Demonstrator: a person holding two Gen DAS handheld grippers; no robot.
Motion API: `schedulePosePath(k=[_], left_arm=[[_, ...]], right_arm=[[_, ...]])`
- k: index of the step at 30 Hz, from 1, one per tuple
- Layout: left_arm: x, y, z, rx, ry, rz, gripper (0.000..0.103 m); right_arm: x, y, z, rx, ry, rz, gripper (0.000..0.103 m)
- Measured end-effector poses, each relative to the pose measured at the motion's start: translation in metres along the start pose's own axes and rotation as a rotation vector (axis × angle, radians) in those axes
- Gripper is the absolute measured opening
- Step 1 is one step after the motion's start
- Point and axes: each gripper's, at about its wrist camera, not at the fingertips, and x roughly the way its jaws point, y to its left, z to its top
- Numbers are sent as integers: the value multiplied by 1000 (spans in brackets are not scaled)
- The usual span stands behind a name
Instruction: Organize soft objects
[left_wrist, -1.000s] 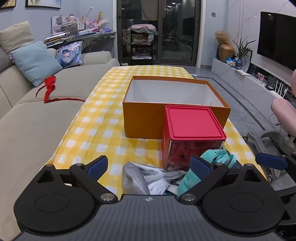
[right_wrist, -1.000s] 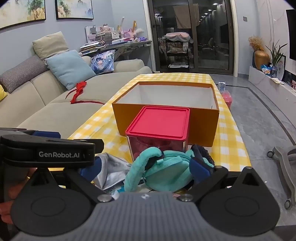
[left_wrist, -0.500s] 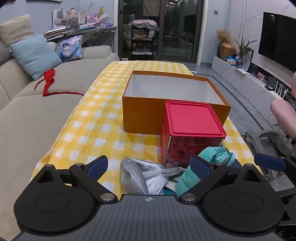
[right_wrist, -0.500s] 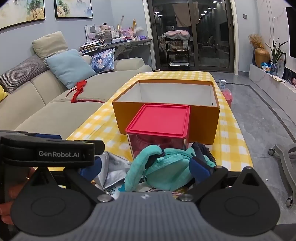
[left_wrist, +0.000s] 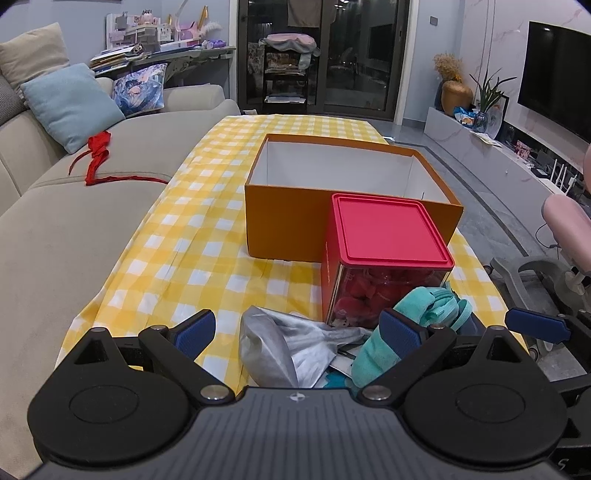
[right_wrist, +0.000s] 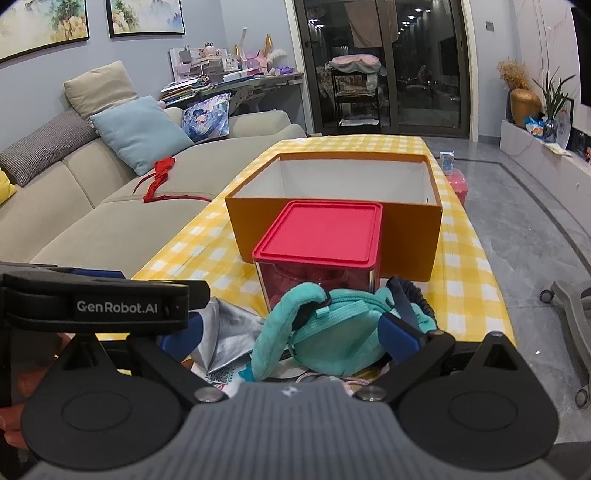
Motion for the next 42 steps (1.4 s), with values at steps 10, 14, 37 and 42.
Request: schedulePosePath(k=[10,14,37,42], left_arm=[[0,0,-1,-1,2,2,103],[1,1,-1,-14,10,-7,103],[2,0,-2,-18,28,-6,103],[3,0,-2,-19,30,-6,103]], right_arm=[[2,-2,-1,14,13,12,99],[2,-1,-1,14,11,11,99],[5,-5,-3,31,25,20,99],[4,-5,-3,32,32,20,99]])
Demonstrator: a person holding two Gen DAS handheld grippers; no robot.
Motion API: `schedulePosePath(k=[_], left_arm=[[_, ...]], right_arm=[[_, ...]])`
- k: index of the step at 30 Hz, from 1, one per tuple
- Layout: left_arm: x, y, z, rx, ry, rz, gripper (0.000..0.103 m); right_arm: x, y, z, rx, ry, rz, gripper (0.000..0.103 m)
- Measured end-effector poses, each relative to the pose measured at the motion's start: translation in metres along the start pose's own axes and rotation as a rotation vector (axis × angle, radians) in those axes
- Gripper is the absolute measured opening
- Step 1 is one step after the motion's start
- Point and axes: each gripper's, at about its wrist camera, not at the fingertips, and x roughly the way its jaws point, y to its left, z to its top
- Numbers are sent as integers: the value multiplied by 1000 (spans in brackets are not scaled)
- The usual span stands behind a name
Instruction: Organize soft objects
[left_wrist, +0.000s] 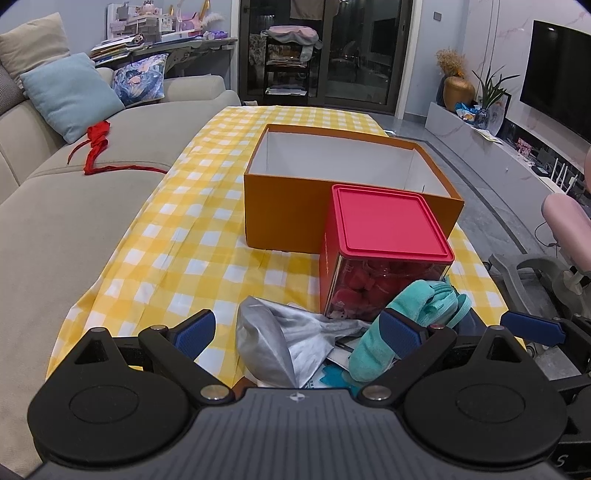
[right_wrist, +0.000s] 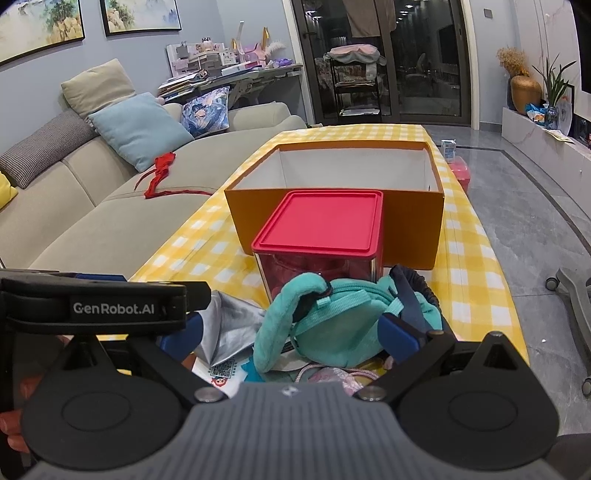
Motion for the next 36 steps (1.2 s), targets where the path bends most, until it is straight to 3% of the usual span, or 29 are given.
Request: schedulePosePath(k=[22,29,33,36], left_arm=[[2,3,-1,-11,21,-6,103],[-2,7,2,-2,-10,25,103],[3,15,3,-52,33,11,103],[6,16,1,-52,69,-2,103]], right_arm=[[2,0,-1,2,14,0,99],[4,-2,0,11,20,13,99],[4,-12,6,-14,17,-9,99],[7,-28,9,-73,16,-90,99]])
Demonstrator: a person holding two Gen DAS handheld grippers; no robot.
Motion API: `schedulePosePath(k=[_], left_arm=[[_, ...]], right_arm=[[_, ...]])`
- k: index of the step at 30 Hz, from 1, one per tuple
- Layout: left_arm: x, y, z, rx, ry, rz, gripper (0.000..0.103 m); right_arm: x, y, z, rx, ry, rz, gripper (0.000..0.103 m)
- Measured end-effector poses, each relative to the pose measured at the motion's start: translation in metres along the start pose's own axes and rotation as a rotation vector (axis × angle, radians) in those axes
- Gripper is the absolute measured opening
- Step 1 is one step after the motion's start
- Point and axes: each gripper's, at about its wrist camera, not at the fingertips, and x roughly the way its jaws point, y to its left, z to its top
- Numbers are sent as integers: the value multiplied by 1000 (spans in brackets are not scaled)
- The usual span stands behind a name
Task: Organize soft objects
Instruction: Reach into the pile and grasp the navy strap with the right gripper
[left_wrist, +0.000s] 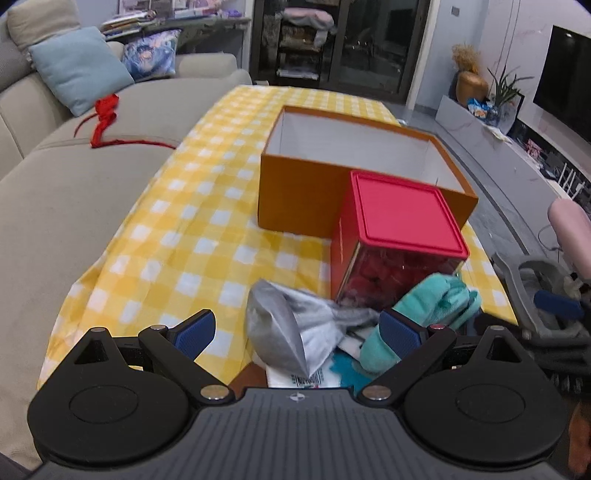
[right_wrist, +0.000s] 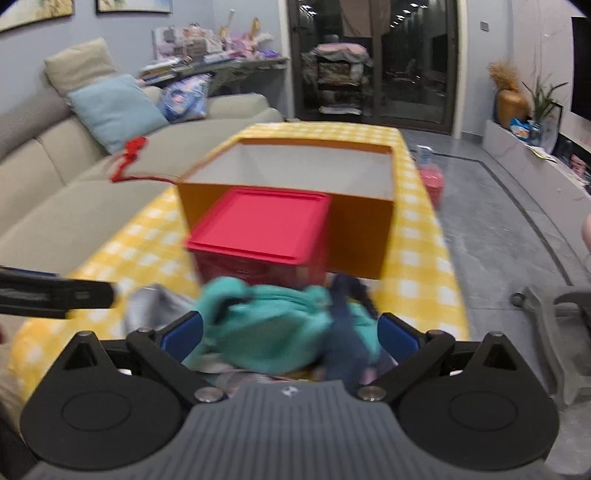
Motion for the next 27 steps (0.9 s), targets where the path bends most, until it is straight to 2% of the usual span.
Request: schedulePosePath(k=[3,5,7,9,14,18,20,21,22,24,27], left_arm=[[0,-3,-1,29,-6,15,103],[0,-6,-3,48,-4,19,103],[2,-8,-5,61,5,19,103],[3,-10,-6,78,14,16,103],[6,-19,-10,144,20,21,103],[7,-24,-13,180,23,31,103],[8,-24,-14,185,27,32,103],[9,-23,-14,185,30,33,103],[9,-23,-14,186,32,33,103],[10,-24,-14,190,35,29,103],[12,-25,-15,200,48,33,103]], right_arm=[[11,-19,-1,-2,28,-34,92],[21,-28,-2,-9,57,-45,91],[34,-37,-3,-15,92,-49,75],[47,-45,-5,0,139,-26,69],[71,-53,-12,19,221,-5,65],[80,-53,-14,15,234,-4,47],[85,-54,-14,11,247,-11,33],[86,-54,-15,7,253,-19,18],[88,-54,-16,6,258,-31,9],[89,-58,-17,31,269,-42,3],[88,-62,-17,74,270,-46,2]])
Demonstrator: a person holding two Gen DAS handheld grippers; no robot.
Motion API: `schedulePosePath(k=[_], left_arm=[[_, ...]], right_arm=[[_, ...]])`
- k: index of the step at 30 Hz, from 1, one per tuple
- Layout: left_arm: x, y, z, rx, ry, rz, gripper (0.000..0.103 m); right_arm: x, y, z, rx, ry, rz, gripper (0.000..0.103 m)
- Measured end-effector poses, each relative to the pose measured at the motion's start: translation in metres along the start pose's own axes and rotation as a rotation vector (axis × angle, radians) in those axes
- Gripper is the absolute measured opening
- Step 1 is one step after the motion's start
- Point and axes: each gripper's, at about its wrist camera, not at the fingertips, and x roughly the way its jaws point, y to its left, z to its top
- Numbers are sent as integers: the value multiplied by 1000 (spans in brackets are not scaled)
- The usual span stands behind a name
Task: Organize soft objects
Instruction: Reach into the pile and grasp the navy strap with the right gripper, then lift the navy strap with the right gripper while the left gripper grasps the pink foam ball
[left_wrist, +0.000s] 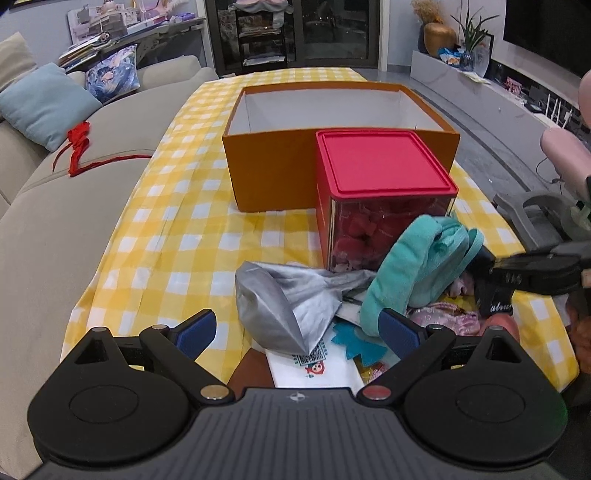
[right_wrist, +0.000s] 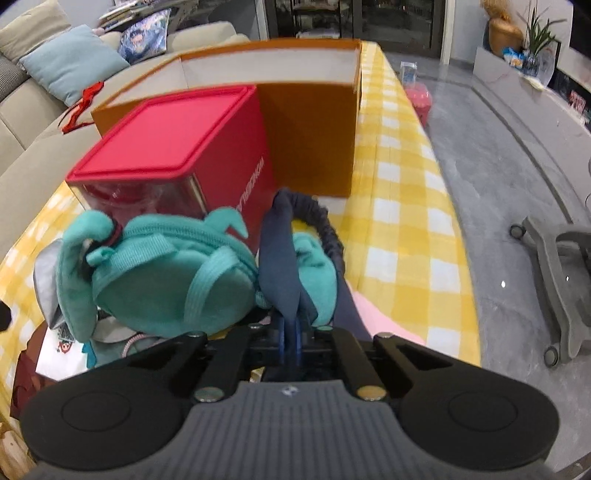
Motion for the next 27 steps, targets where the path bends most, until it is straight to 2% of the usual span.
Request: schedulePosePath(k=[7,12,16,19,22,25,27], left_arm=[[-4,-11,-4,43,-24,-30,103],[-6,-10,-2,20,-51,-46,103],[-6,-7,-1,-18,-51,-95,103],[-6,-11,-1,-12,-44,-186,103],[-14,-22,-2,42,-83,-257,103],[-22,-47,0,166,-156,-211,103],[-22,-65,2,237,-182,-247,103]], right_arm=[[-29,1,7,-14,-110,29,2],[-47,-5,12,29,-165,102,2],[-64,-13,16,75,-247,120,2],[-84,-27,19,185,-359,220,2],[-101,-35,20,236,-466,263,2],[-116,-48,20,309,-560,333,2],[-122,-52,20,325,-587,315,2]])
